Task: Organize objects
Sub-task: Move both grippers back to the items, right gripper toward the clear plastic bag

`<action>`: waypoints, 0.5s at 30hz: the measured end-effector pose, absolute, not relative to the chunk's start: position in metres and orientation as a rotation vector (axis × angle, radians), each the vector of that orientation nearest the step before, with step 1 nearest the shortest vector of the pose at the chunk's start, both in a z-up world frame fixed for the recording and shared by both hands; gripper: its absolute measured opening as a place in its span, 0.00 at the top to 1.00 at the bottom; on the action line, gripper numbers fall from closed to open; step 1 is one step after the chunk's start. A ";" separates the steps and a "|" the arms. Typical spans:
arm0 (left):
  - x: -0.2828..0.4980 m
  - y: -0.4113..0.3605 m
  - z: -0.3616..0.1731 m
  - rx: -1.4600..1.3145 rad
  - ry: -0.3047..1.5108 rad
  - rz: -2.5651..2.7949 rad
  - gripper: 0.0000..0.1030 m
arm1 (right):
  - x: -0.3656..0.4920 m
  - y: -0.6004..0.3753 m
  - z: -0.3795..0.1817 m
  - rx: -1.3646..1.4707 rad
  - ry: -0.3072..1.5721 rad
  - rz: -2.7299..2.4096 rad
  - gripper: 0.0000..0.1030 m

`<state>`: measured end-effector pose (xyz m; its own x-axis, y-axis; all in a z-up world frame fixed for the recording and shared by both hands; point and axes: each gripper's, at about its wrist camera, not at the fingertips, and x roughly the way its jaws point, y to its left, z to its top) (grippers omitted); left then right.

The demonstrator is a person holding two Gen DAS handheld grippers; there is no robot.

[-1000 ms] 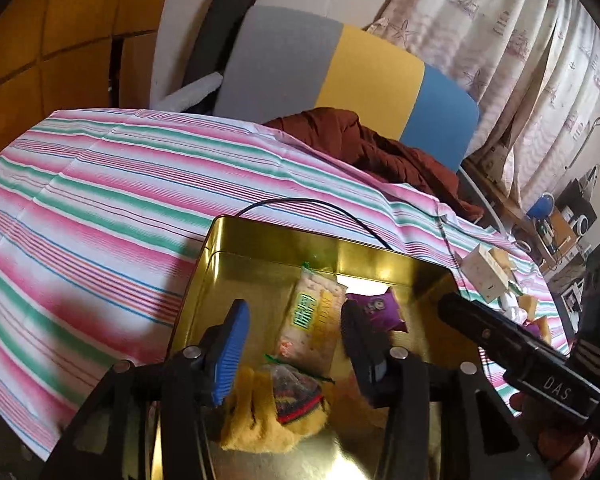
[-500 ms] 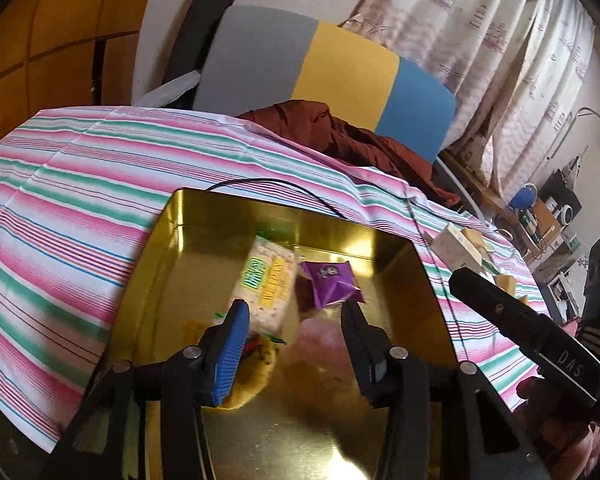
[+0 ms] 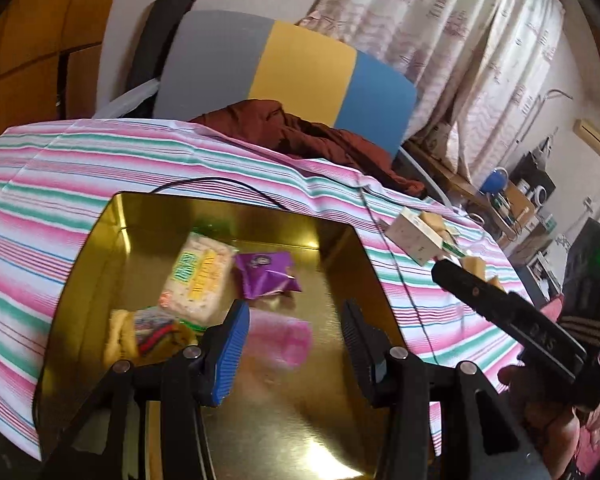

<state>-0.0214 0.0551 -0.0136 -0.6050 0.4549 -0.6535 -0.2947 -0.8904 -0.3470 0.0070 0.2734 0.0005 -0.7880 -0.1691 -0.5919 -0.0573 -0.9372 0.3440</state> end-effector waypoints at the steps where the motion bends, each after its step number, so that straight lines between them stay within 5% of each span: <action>1: -0.021 0.058 -0.013 -1.085 -0.278 2.466 0.53 | 0.008 0.277 0.001 0.996 -0.545 -2.871 0.18; 15: -0.024 0.107 0.000 -1.085 -0.121 2.455 0.53 | 0.024 0.355 -0.015 1.016 -0.475 -3.060 0.18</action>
